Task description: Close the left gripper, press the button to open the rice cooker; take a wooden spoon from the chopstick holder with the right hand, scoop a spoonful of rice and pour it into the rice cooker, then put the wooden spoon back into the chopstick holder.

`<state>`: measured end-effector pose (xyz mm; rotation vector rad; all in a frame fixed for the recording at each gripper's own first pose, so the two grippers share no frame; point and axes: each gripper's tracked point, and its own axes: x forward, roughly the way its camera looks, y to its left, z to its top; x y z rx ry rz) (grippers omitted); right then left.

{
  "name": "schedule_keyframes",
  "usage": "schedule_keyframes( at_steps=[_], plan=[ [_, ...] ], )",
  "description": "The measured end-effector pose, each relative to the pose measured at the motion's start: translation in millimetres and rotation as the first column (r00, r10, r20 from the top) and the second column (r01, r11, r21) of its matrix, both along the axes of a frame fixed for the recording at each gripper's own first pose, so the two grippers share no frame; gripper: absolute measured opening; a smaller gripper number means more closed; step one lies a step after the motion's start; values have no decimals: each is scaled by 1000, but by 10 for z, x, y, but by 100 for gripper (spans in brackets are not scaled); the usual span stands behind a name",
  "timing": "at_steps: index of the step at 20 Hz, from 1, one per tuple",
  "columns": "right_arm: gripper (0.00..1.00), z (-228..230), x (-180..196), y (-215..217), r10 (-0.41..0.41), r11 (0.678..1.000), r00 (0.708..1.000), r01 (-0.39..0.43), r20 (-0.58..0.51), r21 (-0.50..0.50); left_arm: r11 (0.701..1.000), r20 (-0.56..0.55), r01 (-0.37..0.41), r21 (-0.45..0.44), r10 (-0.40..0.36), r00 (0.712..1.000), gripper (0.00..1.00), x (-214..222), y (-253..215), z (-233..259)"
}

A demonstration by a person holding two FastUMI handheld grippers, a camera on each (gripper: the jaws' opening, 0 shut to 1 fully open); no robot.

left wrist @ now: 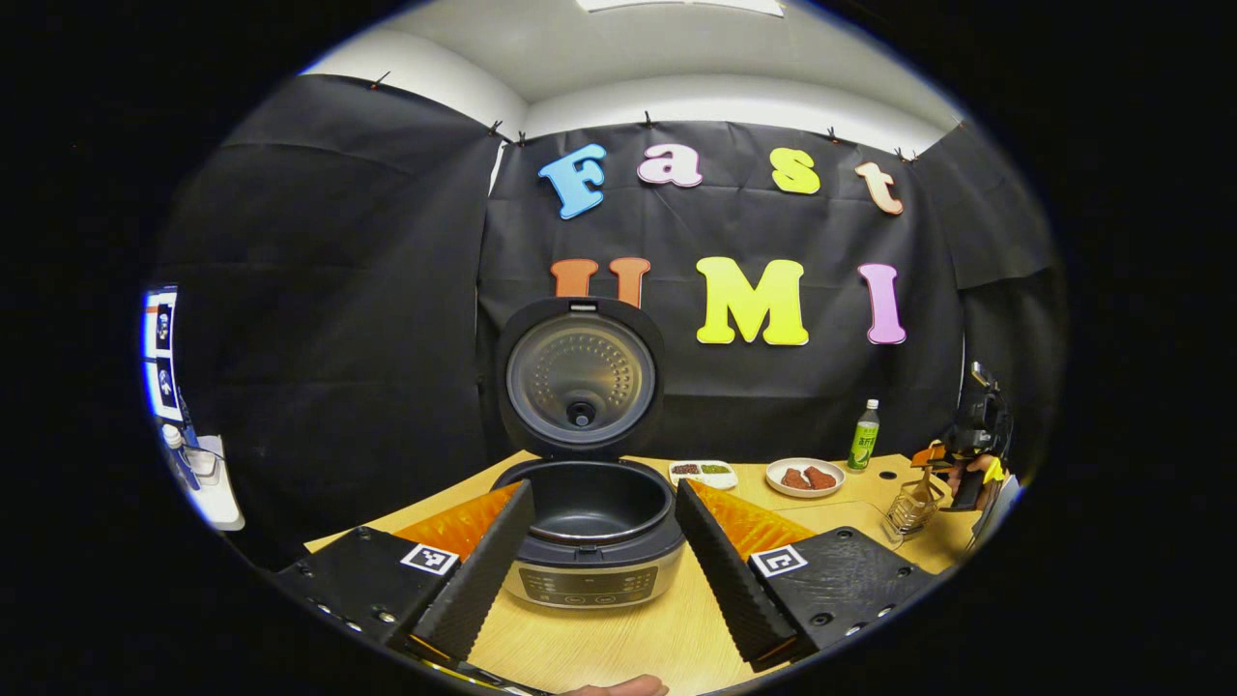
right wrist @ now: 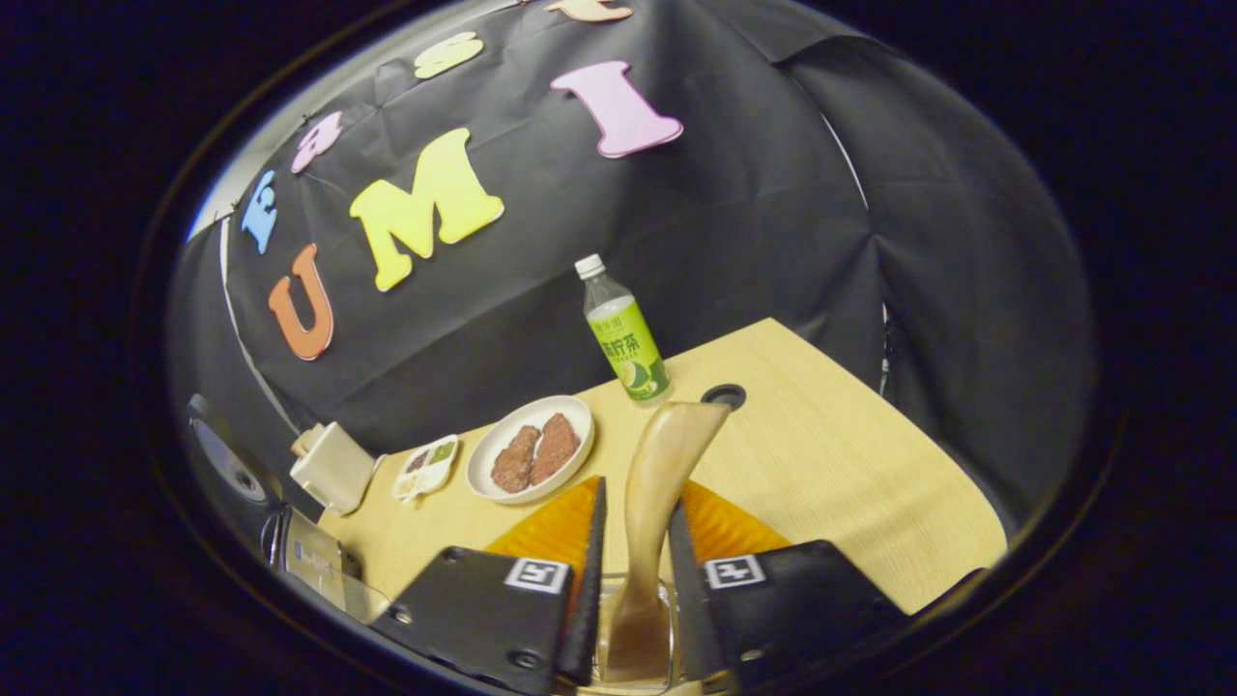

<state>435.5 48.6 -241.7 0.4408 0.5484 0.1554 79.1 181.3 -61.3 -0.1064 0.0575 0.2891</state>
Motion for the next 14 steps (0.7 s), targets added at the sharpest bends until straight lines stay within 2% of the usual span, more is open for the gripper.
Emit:
schedule_keyframes(
  at_steps=[1, 2, 5, 9, 14],
  plan=[
    [29, -9, -24, -1, 7, 1000, 1000, -7, 3, -26, 1000, -8, 2, 2, -2, 1000, 95, 1, 11, -34],
    [22, 49, -103, 2, 18, 999, 1000, -17, 21, -52, 1000, -13, 1, 6, -1, 1000, 94, -16, 29, -62],
    [19, 288, -272, 84, 48, 991, 995, -37, 85, -125, 1000, -8, -2, 3, 2, 1000, 95, -68, 92, -80],
    [19, 732, -527, 108, 27, 988, 983, 2, 180, -157, 1000, 15, 10, -16, -9, 1000, 94, -205, 114, -29],
    [19, 1279, -888, 127, -18, 978, 952, 80, 307, -191, 1000, 73, 16, -17, -15, 997, 94, -474, 200, 104]
  ],
)
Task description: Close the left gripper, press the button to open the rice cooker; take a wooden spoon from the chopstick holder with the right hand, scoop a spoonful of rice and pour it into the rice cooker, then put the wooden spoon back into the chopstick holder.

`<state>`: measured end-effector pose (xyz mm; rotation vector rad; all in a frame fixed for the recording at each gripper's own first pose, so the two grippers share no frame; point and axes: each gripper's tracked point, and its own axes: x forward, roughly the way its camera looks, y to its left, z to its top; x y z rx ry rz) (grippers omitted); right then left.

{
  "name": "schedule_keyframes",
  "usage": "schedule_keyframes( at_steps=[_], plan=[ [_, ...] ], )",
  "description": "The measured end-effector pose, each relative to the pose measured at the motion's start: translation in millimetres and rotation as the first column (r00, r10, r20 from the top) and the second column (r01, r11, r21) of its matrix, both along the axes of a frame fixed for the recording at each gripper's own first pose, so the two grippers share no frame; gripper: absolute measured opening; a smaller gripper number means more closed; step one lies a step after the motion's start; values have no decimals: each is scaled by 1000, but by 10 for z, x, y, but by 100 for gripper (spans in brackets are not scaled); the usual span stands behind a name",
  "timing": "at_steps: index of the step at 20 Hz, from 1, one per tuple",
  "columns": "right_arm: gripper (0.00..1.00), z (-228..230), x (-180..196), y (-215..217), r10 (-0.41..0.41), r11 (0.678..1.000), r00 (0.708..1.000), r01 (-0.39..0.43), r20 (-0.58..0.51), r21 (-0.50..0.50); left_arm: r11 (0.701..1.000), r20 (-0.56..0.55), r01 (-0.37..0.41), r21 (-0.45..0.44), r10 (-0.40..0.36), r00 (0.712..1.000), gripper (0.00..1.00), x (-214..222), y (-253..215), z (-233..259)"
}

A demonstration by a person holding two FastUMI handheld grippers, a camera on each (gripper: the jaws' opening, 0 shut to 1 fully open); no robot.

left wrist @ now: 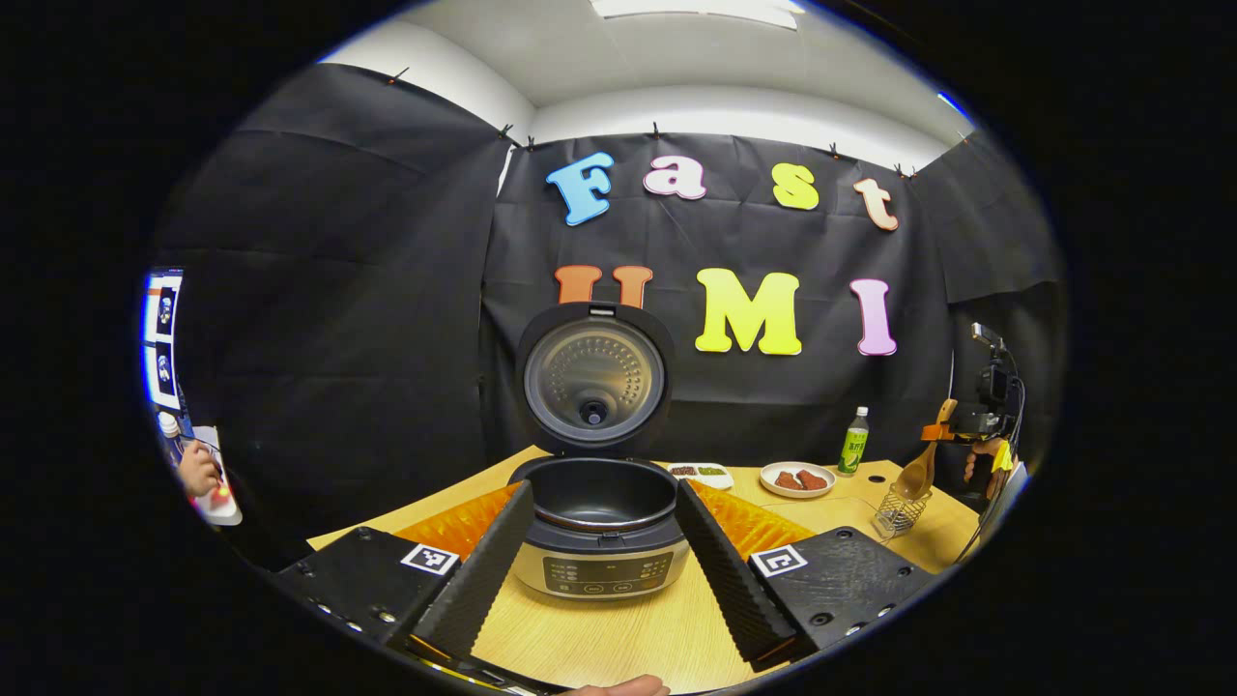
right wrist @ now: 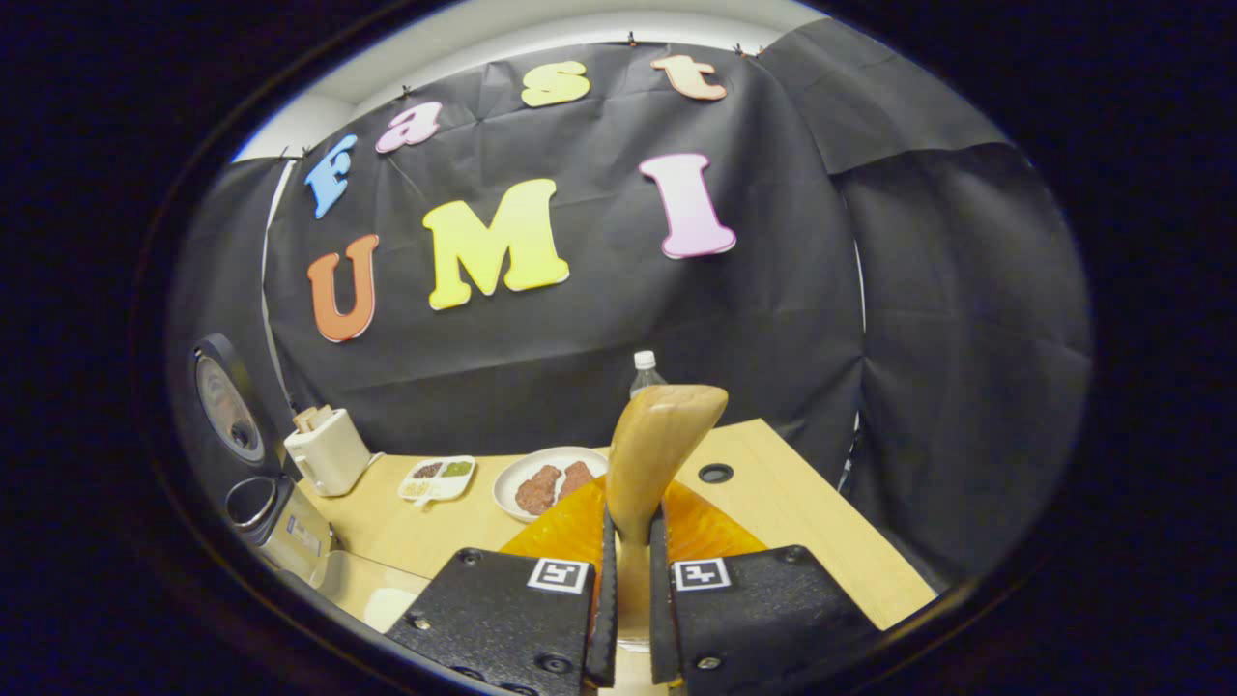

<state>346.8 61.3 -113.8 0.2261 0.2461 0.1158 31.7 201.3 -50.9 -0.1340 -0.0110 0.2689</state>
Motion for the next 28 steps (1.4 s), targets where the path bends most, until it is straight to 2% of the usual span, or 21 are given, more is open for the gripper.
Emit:
schedule_keyframes(
  at_steps=[4, 9, 10, 11, 12, 13, 14, 18, 19, 23, 24, 25, 28],
  plan=[
    [19, 344, -335, 216, -4, 999, 998, 7, 66, -41, 1000, 21, 4, -3, -4, 1000, 94, -105, 42, -14],
    [19, 592, -726, 763, 86, 995, 989, -78, 118, -68, 1000, 41, -4, -12, 5, 999, 94, -346, 152, -27],
    [11, 575, -762, 872, 100, 993, 988, -92, 119, -75, 1000, 45, -6, -19, 6, 999, 94, -371, 162, -32],
    [11, 565, -792, 988, 113, 991, 986, -104, 121, -81, 1000, 49, -6, -25, 8, 999, 94, -379, 183, -43],
    [11, 526, -825, 1106, 125, 990, 985, -115, 119, -84, 999, 52, -7, -32, 9, 999, 94, -393, 200, -47],
    [19, 492, -851, 1237, 138, 988, 983, -128, 118, -82, 999, 53, -5, -36, 7, 999, 94, -428, 215, -59],
    [11, 435, -868, 1365, 153, 986, 982, -145, 114, -82, 999, 51, -3, -38, 5, 999, 94, -453, 228, -68],
    [11, 118, -901, 1791, 203, 975, 976, -193, 84, -114, 999, 47, -21, -46, 23, 999, 94, -532, 360, -123],
    [19, 22, -890, 1856, 204, 973, 976, -193, 79, -126, 999, 47, -26, -47, 28, 998, 95, -542, 384, -130],
    [16, -320, -815, 1916, 165, 965, 983, -144, 82, -220, 998, 45, -31, -56, 33, 998, 95, -599, 448, -150],
    [7, -394, -818, 1939, 165, 959, 984, -143, 73, -244, 998, 44, -33, -54, 35, 998, 95, -596, 453, -162],
    [14, -459, -829, 1951, 160, 957, 985, -139, 62, -254, 998, 41, -32, -51, 35, 999, 95, -601, 456, -176],
    [14, -537, -872, 1986, 160, 965, 987, -150, 31, -214, 998, 36, 1, -55, 1, 999, 94, -573, 378, -191]
  ],
)
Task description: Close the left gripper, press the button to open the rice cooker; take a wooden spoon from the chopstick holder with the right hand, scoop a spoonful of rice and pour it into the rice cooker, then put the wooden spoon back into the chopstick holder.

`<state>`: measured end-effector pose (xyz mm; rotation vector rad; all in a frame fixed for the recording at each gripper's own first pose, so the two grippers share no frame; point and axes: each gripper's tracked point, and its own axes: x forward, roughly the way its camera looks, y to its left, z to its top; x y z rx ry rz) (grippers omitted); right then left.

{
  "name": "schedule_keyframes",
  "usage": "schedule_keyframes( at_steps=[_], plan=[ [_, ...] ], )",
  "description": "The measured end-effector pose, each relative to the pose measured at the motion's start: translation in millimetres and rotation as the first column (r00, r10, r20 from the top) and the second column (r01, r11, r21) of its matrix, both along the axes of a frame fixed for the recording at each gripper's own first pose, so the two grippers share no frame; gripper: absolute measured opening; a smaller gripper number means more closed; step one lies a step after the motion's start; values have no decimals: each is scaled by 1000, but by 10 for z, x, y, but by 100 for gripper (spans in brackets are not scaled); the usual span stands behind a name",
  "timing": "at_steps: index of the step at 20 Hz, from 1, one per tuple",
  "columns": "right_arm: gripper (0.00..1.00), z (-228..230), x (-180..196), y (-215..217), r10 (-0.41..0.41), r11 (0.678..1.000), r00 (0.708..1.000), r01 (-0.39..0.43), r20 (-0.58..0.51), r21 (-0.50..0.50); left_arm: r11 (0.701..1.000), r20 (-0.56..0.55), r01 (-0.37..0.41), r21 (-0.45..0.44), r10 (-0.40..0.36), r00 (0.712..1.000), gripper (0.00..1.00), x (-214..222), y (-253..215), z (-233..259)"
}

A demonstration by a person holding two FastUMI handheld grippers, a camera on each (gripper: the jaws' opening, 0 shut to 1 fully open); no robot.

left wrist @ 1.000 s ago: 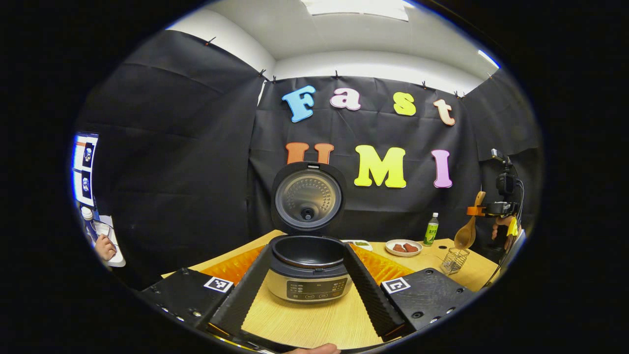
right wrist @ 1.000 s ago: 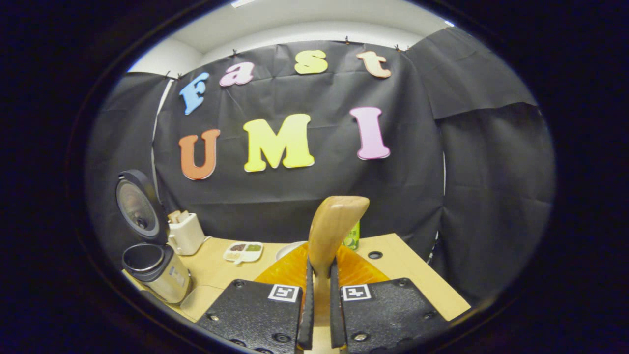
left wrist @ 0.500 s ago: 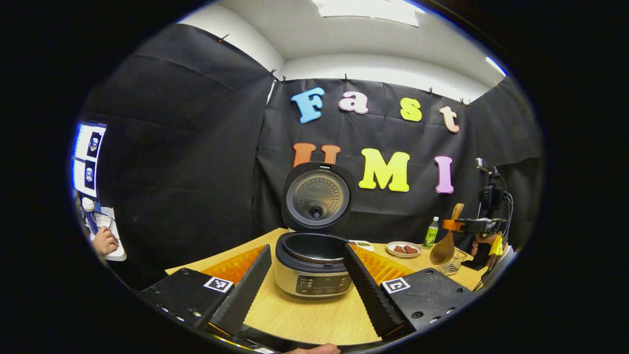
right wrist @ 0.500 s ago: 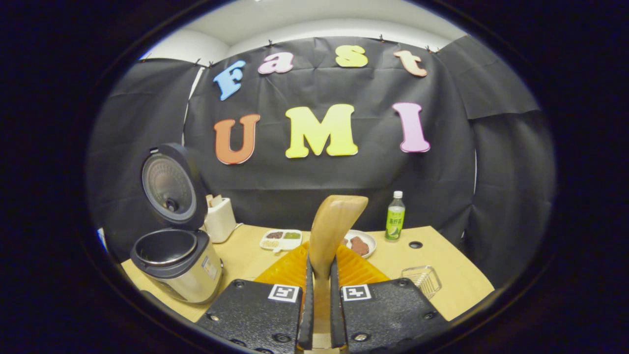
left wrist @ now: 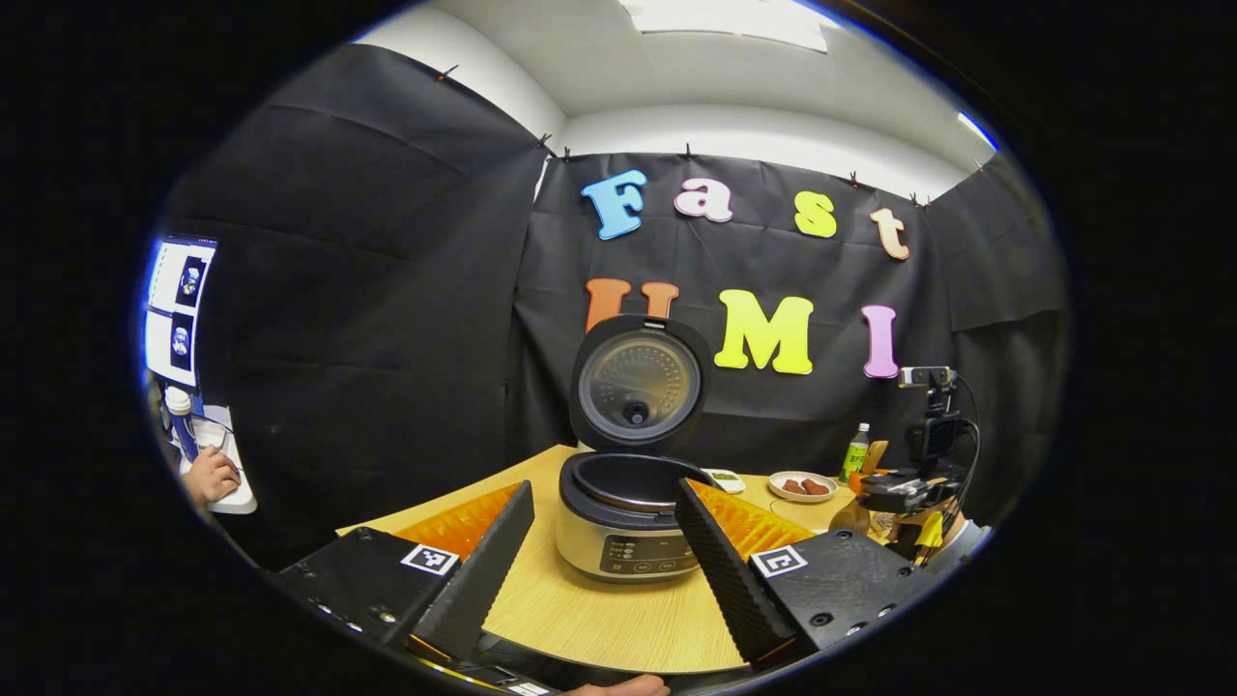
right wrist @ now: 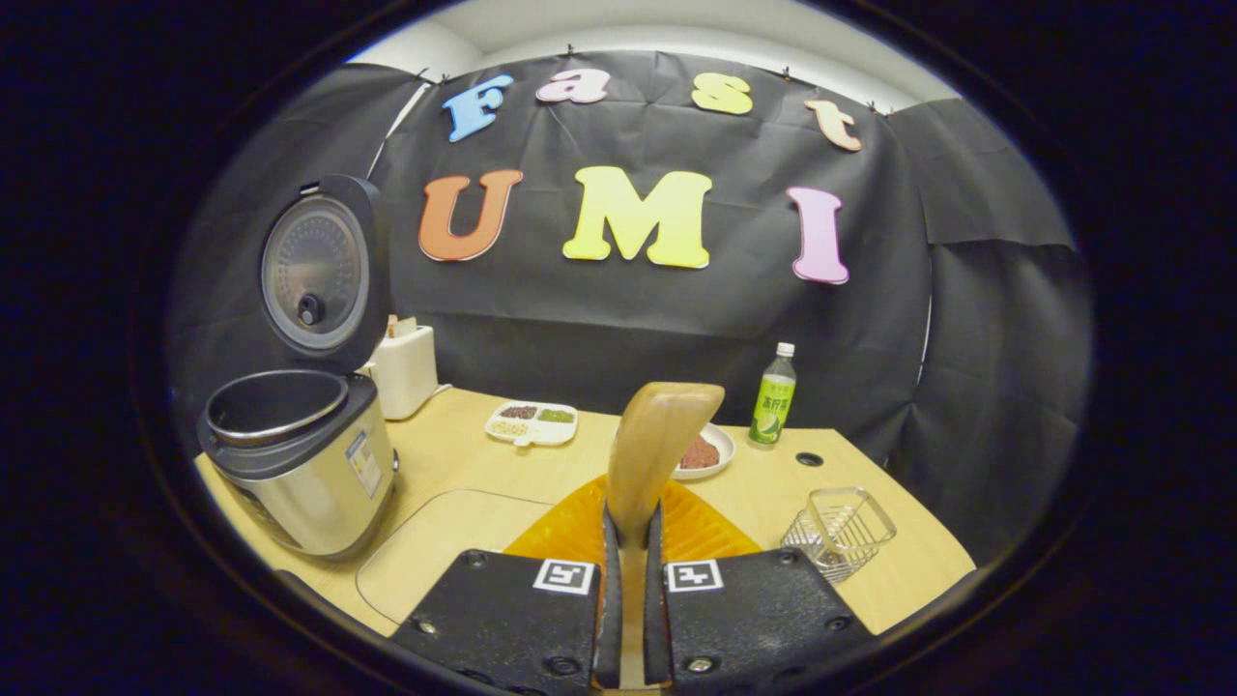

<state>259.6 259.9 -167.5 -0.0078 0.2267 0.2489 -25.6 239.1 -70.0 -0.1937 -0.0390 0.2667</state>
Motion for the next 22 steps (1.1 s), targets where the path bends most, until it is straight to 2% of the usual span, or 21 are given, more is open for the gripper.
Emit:
schedule_keyframes(
  at_steps=[4, 8, 12, 16, 18, 22],
  plan=[
    [14, -123, -171, 214, 93, 984, 991, -76, -101, 160, 1000, -2, 12, 9, -12, 1000, 94, -6, -19, 15],
    [14, -155, -151, 262, 138, 947, 975, -79, -173, 312, 1000, -10, 14, -7, -14, 1000, 94, -3, -20, -31],
    [14, -268, -72, 301, 210, 854, 927, -19, -310, 521, 1000, -19, 15, -8, -16, 1000, 95, 22, -34, -50],
    [14, -293, -27, 302, 278, 770, 884, 28, -375, 638, 1000, -27, 19, 9, -19, 999, 95, 38, -63, -30],
    [14, -203, 22, 189, 277, 730, 890, 51, -362, 682, 1000, -30, 18, 18, -17, 999, 94, 39, -56, -36],
    [14, -24, 150, -259, 211, 654, 919, 120, -332, 747, 1000, -27, 22, 21, -22, 999, 94, 47, -62, -21]
  ],
)
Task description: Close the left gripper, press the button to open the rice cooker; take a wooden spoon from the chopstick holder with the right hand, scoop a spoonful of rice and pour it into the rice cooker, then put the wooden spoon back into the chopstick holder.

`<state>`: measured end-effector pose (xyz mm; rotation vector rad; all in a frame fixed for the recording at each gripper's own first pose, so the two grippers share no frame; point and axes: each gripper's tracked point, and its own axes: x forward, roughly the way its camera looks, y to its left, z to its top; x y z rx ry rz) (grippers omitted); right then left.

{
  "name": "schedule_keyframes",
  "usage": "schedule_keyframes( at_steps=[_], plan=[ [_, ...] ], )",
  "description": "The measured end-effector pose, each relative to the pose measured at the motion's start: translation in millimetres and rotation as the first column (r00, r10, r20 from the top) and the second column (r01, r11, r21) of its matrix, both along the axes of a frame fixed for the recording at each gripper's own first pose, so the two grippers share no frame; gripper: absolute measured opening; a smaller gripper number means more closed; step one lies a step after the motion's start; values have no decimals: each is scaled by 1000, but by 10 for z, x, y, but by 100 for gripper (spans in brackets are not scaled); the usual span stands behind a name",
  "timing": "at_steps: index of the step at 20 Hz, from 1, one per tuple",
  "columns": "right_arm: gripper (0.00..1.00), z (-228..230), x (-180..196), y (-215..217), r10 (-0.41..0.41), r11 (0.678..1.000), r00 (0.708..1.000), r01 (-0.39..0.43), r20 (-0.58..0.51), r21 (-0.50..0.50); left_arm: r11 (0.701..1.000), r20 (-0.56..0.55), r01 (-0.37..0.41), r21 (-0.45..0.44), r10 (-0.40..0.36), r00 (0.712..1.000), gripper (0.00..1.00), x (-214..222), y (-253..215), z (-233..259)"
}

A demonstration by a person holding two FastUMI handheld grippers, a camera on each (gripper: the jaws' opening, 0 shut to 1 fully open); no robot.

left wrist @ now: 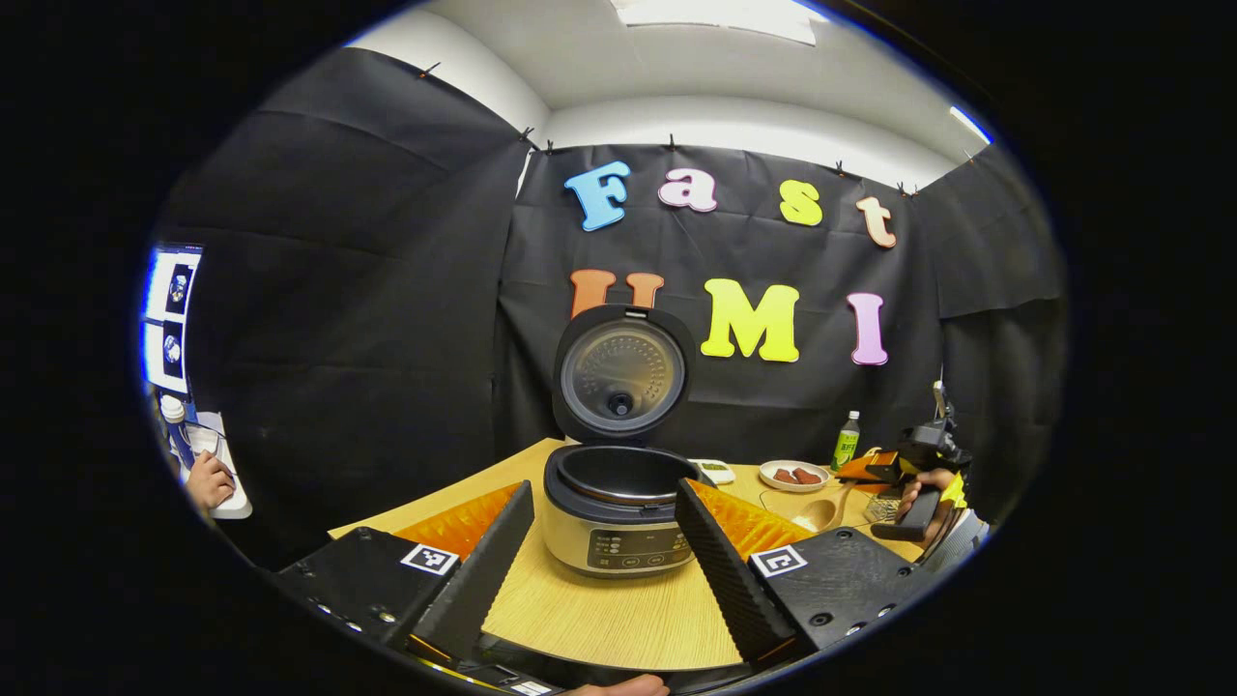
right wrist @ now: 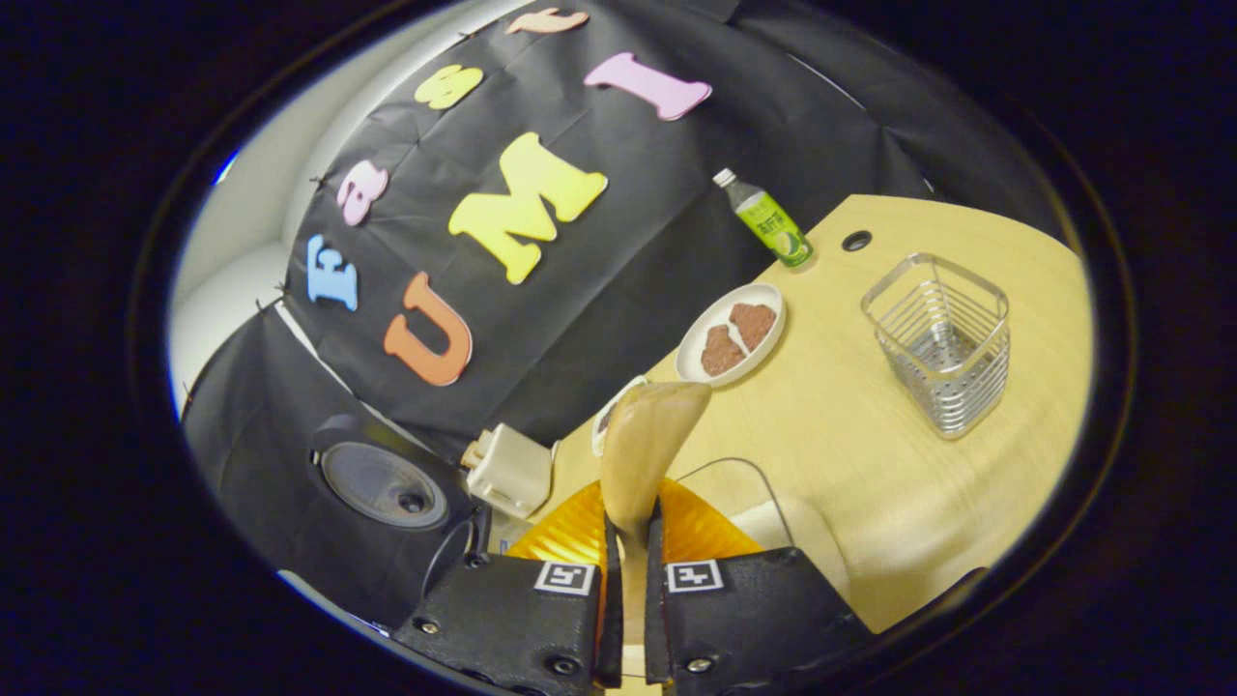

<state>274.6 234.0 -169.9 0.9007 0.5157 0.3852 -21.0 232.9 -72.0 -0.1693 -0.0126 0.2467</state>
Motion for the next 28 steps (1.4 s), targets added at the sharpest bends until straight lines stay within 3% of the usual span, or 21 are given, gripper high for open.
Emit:
schedule_keyframes(
  at_steps=[3, 5, 10, 14, 19, 24, 28],
  plan=[
    [14, 50, 72, -304, -88, 989, 994, 94, -59, 110, 1000, -15, 3, -2, -3, 1000, 95, 8, -23, -47],
    [13, 104, 70, -336, -100, 975, 990, 117, -96, 190, 1000, -9, 7, 5, -7, 1000, 95, -1, -45, -23],
    [13, 233, -47, -108, -27, 931, 989, 78, -146, 355, 1000, -14, 14, 18, -14, 1000, 95, -7, -86, -38],
    [13, 487, -151, 80, -9, 863, 990, 79, -141, 499, 999, -15, 31, 14, -30, 999, 94, -65, -88, -62],
    [14, 839, -263, 413, -12, 818, 997, 50, -71, 573, 999, -26, -4, 35, 4, 1000, 95, -162, 96, -83],
    [14, 1204, -311, 745, -78, 837, 996, 48, 32, 546, 999, -57, -34, 32, 36, 998, 95, -239, 246, -165],
    [14, 1387, -313, 1144, -62, 848, 995, 15, 72, 530, 997, -70, -68, 36, 70, 995, 95, -327, 372, -139]
  ],
)
